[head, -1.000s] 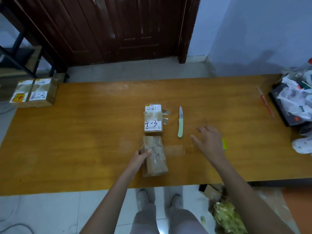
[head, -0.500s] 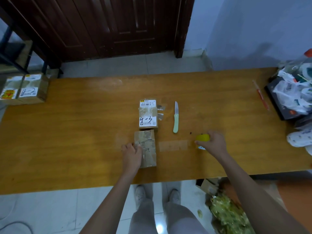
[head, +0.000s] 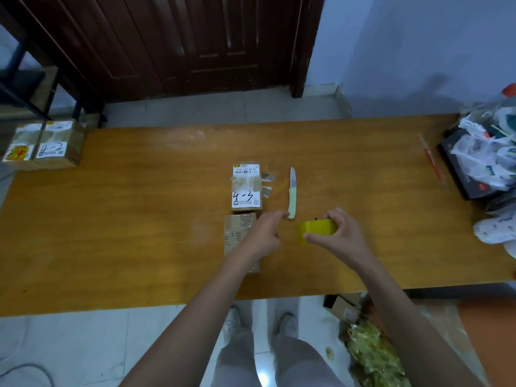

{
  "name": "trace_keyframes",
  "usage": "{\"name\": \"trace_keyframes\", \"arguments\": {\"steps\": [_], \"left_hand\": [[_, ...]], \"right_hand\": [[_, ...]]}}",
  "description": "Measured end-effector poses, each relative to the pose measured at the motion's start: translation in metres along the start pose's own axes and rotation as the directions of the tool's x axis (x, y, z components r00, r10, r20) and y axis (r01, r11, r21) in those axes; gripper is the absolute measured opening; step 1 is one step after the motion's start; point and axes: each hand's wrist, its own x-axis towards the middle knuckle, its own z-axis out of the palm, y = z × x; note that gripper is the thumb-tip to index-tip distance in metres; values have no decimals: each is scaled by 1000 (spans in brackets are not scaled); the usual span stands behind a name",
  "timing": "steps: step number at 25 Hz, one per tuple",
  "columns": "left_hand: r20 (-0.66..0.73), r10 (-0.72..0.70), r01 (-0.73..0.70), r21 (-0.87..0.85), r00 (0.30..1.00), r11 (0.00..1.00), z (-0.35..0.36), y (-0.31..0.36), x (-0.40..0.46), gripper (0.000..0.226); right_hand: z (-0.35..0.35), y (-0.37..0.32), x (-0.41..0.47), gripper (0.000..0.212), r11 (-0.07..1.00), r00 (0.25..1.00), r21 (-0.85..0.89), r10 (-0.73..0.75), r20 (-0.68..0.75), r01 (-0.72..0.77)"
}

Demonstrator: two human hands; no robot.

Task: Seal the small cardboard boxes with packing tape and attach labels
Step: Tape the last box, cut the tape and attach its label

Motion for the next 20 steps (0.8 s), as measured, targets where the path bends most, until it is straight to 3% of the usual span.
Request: {"name": "trace_keyframes", "arguments": {"steps": [3,8,12,15,20], "left_hand": [[169,-19,4,88,985,996,-3,4,15,65],[204,18,-60,201,979,978,-3,2,22,26],[108,81,-76,-49,991,996,-25,10,15,19],[23,186,-181,-142,982,973,-53,25,7,22],[240,-12,30,-72,971,997,-97,0,-21,8]], "right_hand": [[-4,-9,-7,40,997,1000,71,-16,-9,16],[-4,-25,-11,43,991,998,115,-59,-23,61],[-26,-32,-13,42,935,995,344,-62,-83,87],[-51,-44,-4,46,918,989,374,-95,-113,131],[-60,-52,6,43,899,993,423,-93,-69,113]]}}
